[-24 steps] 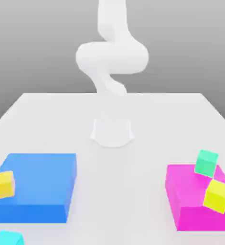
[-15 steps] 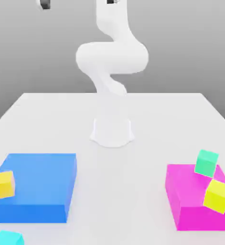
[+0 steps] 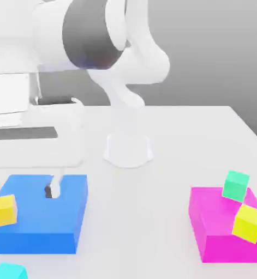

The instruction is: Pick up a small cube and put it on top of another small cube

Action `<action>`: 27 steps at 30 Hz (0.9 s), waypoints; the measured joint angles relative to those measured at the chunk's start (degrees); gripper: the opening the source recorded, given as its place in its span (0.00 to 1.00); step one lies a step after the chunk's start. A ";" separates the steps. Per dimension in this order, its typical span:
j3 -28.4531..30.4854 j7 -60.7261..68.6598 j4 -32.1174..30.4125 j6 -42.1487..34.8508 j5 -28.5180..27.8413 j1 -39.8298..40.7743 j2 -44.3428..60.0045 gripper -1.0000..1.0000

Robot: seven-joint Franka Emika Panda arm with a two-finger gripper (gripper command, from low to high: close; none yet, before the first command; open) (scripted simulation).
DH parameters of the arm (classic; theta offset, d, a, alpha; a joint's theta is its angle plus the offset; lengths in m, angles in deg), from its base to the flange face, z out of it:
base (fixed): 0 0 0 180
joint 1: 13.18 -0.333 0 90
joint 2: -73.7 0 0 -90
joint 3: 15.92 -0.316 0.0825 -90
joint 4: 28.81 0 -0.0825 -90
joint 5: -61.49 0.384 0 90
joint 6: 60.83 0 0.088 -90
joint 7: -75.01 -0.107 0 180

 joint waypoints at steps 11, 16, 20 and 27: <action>-0.12 4.53 3.34 7.94 1.38 5.58 21.64 0.50; -1.48 5.49 4.12 10.37 2.68 6.71 24.98 0.00; -1.38 5.50 4.09 10.24 2.67 6.63 24.86 0.00; -2.47 5.32 -1.30 2.94 -1.84 0.34 12.25 0.00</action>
